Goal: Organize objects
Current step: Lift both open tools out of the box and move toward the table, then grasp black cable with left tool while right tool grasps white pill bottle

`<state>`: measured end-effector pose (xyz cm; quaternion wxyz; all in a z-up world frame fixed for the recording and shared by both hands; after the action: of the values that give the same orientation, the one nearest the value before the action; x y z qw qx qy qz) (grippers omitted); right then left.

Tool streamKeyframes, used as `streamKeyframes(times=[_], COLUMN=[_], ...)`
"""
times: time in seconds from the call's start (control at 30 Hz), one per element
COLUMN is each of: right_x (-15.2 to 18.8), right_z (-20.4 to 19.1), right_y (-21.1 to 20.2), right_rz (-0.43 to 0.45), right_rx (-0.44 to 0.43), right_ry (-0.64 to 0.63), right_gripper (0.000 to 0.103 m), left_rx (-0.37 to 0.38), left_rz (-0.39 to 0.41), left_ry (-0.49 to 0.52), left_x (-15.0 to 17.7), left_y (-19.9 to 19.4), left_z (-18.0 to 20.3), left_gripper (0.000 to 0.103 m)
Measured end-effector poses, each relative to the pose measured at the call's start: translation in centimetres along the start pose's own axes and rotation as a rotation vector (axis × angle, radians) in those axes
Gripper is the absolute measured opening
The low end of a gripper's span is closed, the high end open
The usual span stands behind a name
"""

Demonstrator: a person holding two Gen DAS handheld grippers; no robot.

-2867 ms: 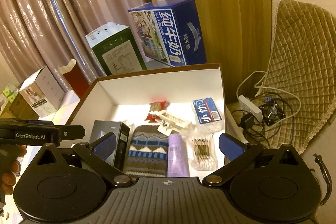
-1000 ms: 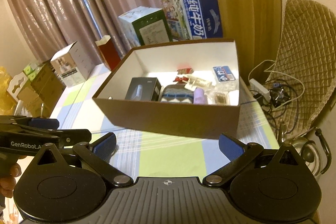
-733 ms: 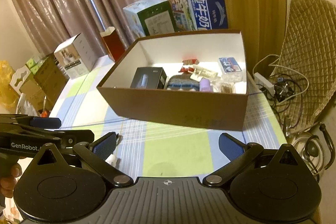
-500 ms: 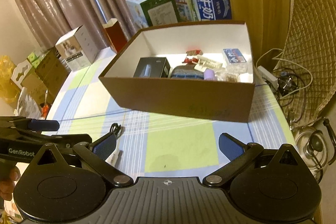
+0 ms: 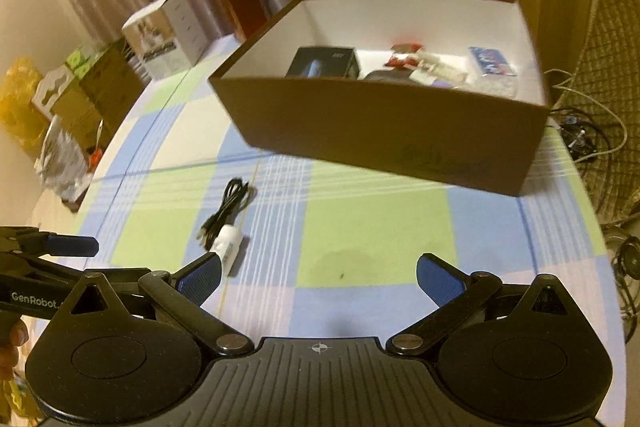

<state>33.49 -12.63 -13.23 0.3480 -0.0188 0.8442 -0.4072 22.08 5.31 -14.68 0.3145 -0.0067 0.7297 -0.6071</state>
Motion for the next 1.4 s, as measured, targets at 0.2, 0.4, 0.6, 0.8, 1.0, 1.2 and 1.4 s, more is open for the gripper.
streamKeyframes(times=[0.2, 0.4, 0.6, 0.8, 1.0, 1.2, 1.4], right_x=[0.7, 1.2, 1.6, 1.8, 1.8, 1.6, 1.5], right_z=[-1.0, -2.1, -3.4, -4.6, -5.4, -6.0, -5.9], right_y=[2.2, 4.3, 6.4, 8.8, 11.1, 13.3, 14.6], right_rz=[-0.046, -0.083, -0.12, -0.157, -0.183, -0.205, -0.213], right_rx=[-0.027, -0.047, -0.083, -0.114, -0.118, -0.103, -0.084], right_ry=[-0.044, -0.084, -0.111, -0.094, -0.074, -0.062, -0.045], right_gripper=[0.101, 0.101, 0.076, 0.057, 0.051, 0.047, 0.046], left_rx=[-0.019, -0.035, -0.044, -0.053, -0.069, -0.069, -0.062], left_rz=[-0.047, -0.075, -0.1, -0.117, -0.123, -0.127, -0.132], left_ry=[-0.033, -0.05, -0.061, -0.064, -0.071, -0.071, -0.062], left_x=[1.2, 1.9, 2.2, 2.4, 1.9, 1.4, 1.1], left_y=[1.5, 2.9, 4.3, 5.7, 6.9, 7.8, 8.5], left_z=[-1.6, -2.7, -3.4, -4.3, -6.0, -7.1, -7.6], left_gripper=[0.099, 0.098, 0.098, 0.098, 0.098, 0.097, 0.097])
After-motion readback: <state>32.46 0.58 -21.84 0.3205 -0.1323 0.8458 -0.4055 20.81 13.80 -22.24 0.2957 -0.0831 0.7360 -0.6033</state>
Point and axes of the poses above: each gripper's, at about its wrist camera, not at the fingertips, and y roughly the way its jaws point, z to its right, x to its underside, the point moved 8 cm from there along y, roughly the way its jaws point, and after that the axes turned 10 degrees about -x, right-handed, at the moved point
